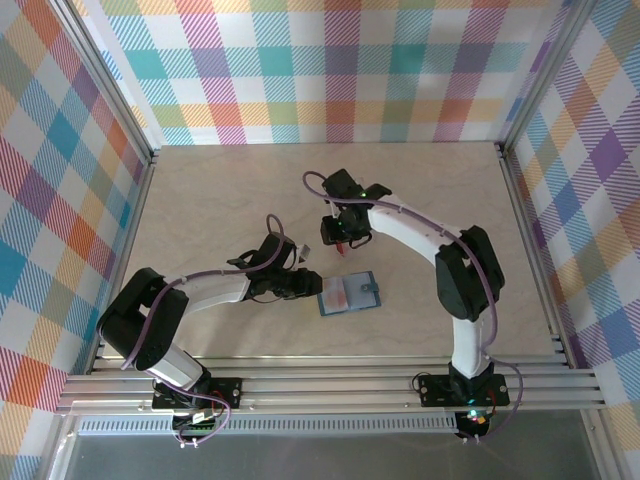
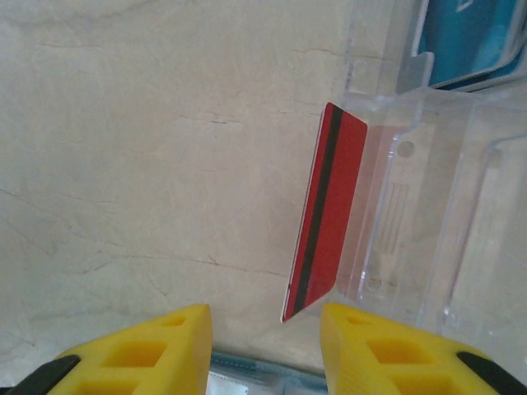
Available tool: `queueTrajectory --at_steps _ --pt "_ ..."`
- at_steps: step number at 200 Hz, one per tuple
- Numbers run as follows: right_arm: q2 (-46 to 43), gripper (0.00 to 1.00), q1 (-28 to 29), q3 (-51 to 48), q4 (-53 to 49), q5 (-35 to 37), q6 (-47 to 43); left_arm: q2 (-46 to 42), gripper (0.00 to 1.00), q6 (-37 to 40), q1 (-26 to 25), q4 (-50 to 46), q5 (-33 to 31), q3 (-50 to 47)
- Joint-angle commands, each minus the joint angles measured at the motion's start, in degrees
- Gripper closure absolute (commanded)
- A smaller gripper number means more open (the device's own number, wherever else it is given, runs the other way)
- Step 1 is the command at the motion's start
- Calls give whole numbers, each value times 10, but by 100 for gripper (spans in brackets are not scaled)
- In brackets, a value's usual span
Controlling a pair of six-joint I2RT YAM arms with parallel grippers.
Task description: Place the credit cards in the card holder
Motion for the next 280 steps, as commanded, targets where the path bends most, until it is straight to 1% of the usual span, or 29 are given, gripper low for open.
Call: queueTrajectory --at_steps 1,41,62,98,135,173,216,280 --pt "24 61 0 33 -36 4 -17 -17 67 -3 6 -3 -7 -6" --pt "52 63 2 45 -43 17 -20 -26 66 -1 7 -9 -11 -8" --pt "64 66 2 49 -43 23 -22 -25 66 -1 7 -9 -11 -8" --pt "79 76 2 58 -46 23 -24 -27 66 -1 8 -10 -13 -8" --pt "71 86 2 58 -48 30 -24 -26 66 0 8 -12 -14 -7" --pt "57 91 2 57 -54 46 -28 -20 66 0 9 -14 -13 -6" --pt "49 100 2 59 -61 63 -34 -18 66 2 9 -15 -13 -5" --pt "38 100 0 56 -65 77 -39 -13 66 2 10 -17 -14 -3"
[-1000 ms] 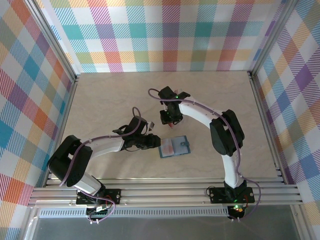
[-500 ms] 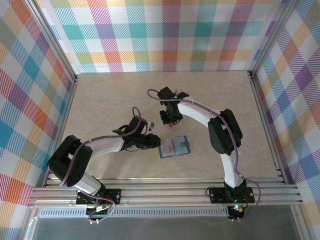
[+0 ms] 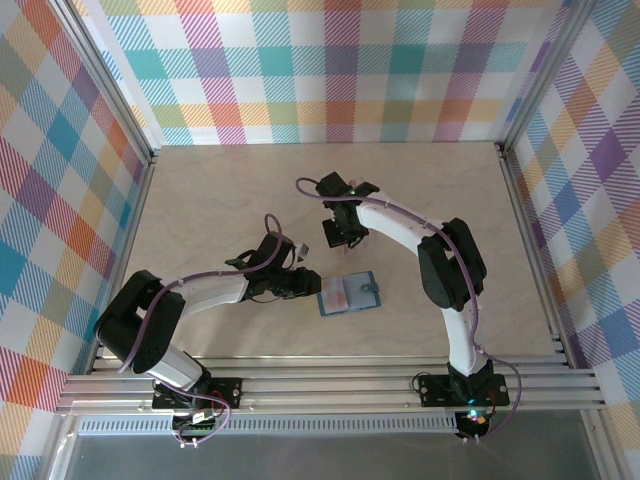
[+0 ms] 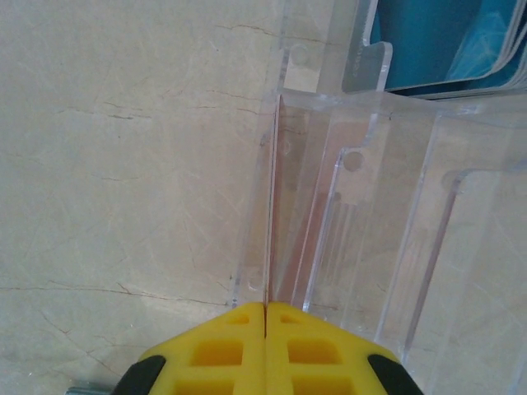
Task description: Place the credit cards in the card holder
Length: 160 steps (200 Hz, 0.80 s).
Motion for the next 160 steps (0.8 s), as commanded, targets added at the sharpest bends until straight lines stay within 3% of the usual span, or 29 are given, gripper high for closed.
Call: queueTrajectory --at_steps 1,10,42,100,160 --pt "-29 100 0 8 -16 7 -10 0 66 1 8 -12 -6 -1" --pt "-27 100 -1 9 -18 3 -10 -1 66 2 8 -12 -5 -1" --pt "-28 84 -5 9 -13 -39 -9 1 66 2 9 -13 -5 0" --pt "-31 80 -22 1 8 -134 -1 -1 66 1 9 -14 -4 -1" --pt "-24 78 -32 3 9 -149 3 -5 66 2 9 -15 -5 -1"
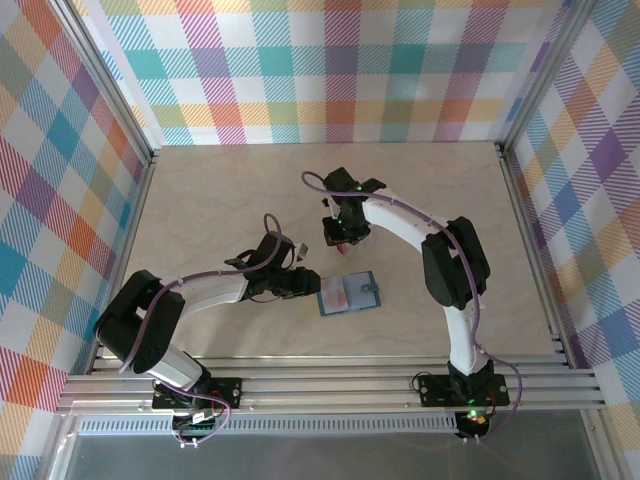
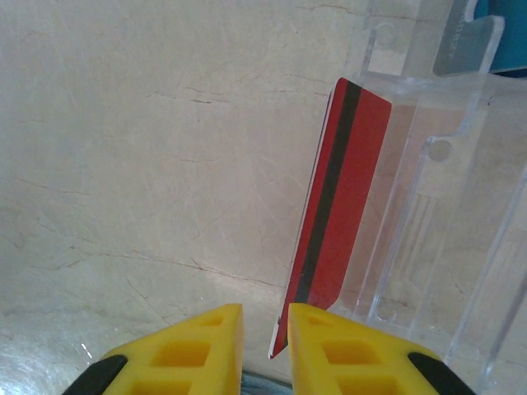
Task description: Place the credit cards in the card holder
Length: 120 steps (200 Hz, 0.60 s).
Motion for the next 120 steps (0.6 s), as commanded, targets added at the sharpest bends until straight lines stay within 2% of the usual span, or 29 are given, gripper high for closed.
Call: queueTrajectory --at_steps 1,120 --pt "-21 78 -6 3 4 -22 2 -4 66 2 5 -14 -5 -1" --pt "0 83 -17 7 2 -33 -1 -21 67 3 6 -18 -9 -4"
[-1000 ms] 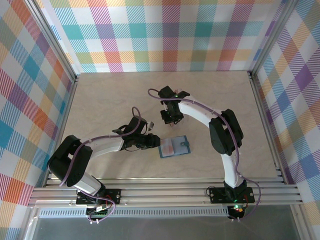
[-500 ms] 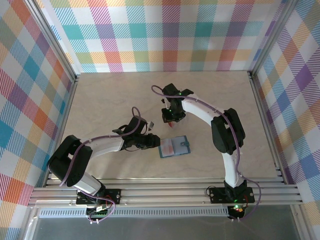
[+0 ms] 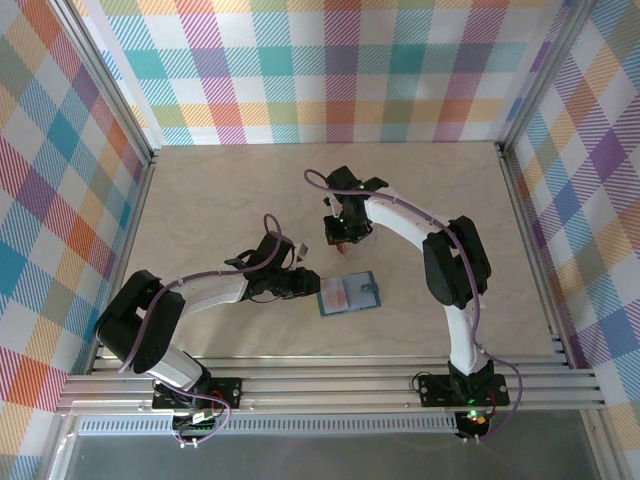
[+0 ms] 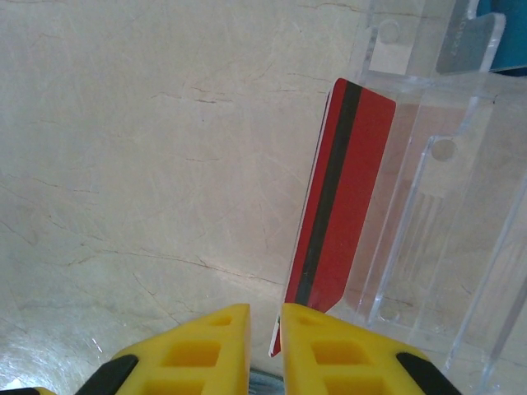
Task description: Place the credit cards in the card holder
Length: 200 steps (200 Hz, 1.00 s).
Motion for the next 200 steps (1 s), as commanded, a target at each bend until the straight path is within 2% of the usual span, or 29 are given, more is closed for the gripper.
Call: queueTrajectory --at_steps 1,36,62,113,163,200 --pt "-1 83 -5 7 2 -14 -1 -21 67 3 7 -15 -7 -4" --pt "6 83 -9 9 4 -19 -3 -31 66 4 11 -16 -11 -8" --pt "13 77 -10 13 3 -24 -4 -32 66 2 13 -16 -10 -9" --pt "29 77 -11 21 3 -36 -7 -27 66 3 17 -15 -9 -11" --pt "26 89 -13 20 1 -32 -5 -34 66 6 23 -20 -13 -14" --pt "-15 93 -13 -8 12 2 1 -52 66 20 24 -40 -41 -18"
